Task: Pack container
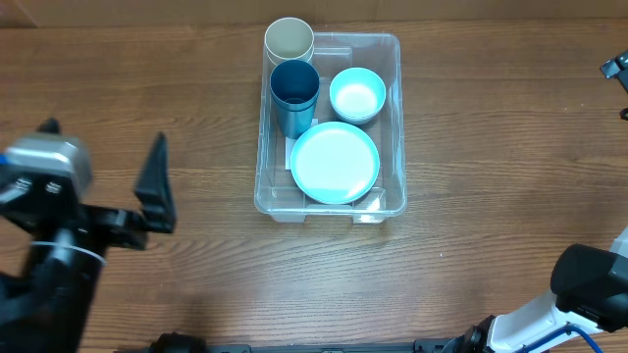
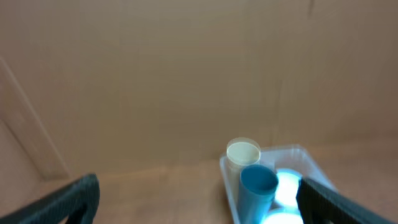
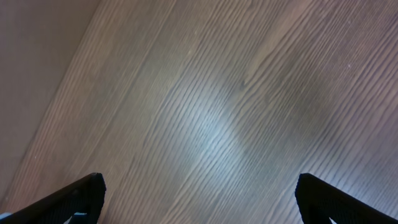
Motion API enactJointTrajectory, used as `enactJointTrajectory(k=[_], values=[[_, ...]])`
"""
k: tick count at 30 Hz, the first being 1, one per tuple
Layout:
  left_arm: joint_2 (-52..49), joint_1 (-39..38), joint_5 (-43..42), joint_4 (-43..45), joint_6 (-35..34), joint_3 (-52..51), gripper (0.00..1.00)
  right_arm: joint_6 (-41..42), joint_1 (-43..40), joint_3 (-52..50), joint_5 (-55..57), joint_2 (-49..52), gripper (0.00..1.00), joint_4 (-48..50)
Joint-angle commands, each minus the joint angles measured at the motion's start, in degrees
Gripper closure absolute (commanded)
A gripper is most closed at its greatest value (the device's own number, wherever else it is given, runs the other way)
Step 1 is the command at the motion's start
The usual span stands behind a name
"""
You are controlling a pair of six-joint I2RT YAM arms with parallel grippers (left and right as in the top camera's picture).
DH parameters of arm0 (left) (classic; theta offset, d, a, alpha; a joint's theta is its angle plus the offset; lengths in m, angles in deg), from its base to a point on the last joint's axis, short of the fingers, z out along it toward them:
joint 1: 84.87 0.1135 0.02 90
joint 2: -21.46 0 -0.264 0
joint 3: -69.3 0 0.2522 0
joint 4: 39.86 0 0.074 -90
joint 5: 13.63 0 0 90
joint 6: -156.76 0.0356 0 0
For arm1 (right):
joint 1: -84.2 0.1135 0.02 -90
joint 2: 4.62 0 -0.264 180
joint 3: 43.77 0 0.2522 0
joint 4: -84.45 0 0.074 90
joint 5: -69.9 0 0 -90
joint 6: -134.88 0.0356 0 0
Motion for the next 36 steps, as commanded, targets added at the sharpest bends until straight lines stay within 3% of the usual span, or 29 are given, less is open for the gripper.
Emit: enactJointTrajectory(k=[1, 6, 13, 22, 36], values=[[10.8, 1.8, -5.9, 11.0, 3.6, -20.5, 0.0, 0.0, -0.1, 0.8, 0.5, -0.5, 0.0, 0.2], [24.6, 3.0, -5.9, 26.2, 3.8, -45.7, 0.0, 0.0, -0.1, 0.8, 0.5, -0.5, 0.0, 0.2], [39.7, 5.2, -6.1, 45.5, 3.5, -72.2, 0.0, 0.0, -0.1, 0.8, 0.5, -0.5, 0.0, 0.2], [46.5, 10.5, -8.9, 48.1, 5.0, -81.5, 0.0, 0.0, -0.1, 0.8, 0.5, -0.5, 0.0, 0.2], [46.5, 10.9, -9.8, 45.5, 8.3, -90.5, 0.0, 0.0, -0.1, 0.8, 0.5, -0.5, 0.0, 0.2]])
